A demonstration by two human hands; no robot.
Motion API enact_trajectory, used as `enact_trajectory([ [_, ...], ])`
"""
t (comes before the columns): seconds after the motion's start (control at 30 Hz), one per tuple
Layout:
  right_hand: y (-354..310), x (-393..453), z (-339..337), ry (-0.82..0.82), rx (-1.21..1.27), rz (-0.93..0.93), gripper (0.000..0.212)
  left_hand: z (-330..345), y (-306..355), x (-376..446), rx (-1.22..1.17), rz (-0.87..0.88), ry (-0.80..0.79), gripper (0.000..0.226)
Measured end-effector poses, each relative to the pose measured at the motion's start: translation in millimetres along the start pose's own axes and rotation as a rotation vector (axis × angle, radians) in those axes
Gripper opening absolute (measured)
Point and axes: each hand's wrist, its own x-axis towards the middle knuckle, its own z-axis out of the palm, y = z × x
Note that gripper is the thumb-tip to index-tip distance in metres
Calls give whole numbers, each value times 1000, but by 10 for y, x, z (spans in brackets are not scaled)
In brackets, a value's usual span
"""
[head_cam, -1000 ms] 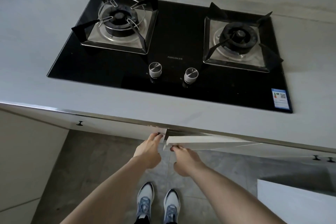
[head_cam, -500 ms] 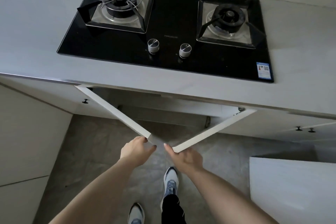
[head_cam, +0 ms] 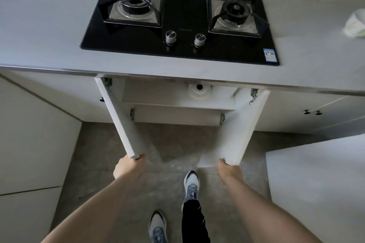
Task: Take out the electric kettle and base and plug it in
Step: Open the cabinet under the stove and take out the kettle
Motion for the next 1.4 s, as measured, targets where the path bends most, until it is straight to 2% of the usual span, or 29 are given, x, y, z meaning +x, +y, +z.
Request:
enact_trajectory([
  [0.07, 148, 39, -110, -15, 133, 61, 47, -123, -171, -54, -109, -60, 32, 36],
  [0.17, 312, 76, -269, -15, 307, 159, 43, -367, -397, -93, -184, -61, 67, 32],
  [0.33, 338, -190, -387, -68, 283, 156, 41, -785, -672, -191, -260, -65, 109, 21],
  [0.43, 170, -398, -297, -95, 85, 40, 49, -948, -803, -206, -428, -178, 76, 20],
  [0.53, -157, -645, -211, -67, -168, -220, 65, -893, -1083, 140, -571, -302, 35, 42],
  [0.63, -523, -772, -178, -93, -229, -377, 67, -965, -1194, 248, -673, -354, 36, 56],
  [0.87, -1127, -714, -443, -61, -304, -527, 54, -1381, -904, -154, -757, -425, 19, 42],
  [1.03, -1491, -297, -615, -16, -357, -578, 64, -1174, -436, -251, -685, -495, -105, 25],
  [1.1, -1648, -91, -701, 12, -353, -593, 69, -1013, -69, -234, -463, -386, -130, 26],
  [1.17, -1741, 113, -770, 41, -353, -613, 75, -911, 364, -218, -160, -155, -177, 33],
  [1.23, -1832, 338, -824, 79, -372, -633, 83, -739, 823, -205, 25, 104, -235, 38],
  [1.3, -1930, 508, -853, 101, -388, -633, 83, -620, 1275, -307, 94, 268, -276, 33],
  [1.4, -2097, 809, -848, 177, -420, -633, 68, -443, 1795, -324, 93, 379, -323, 34],
])
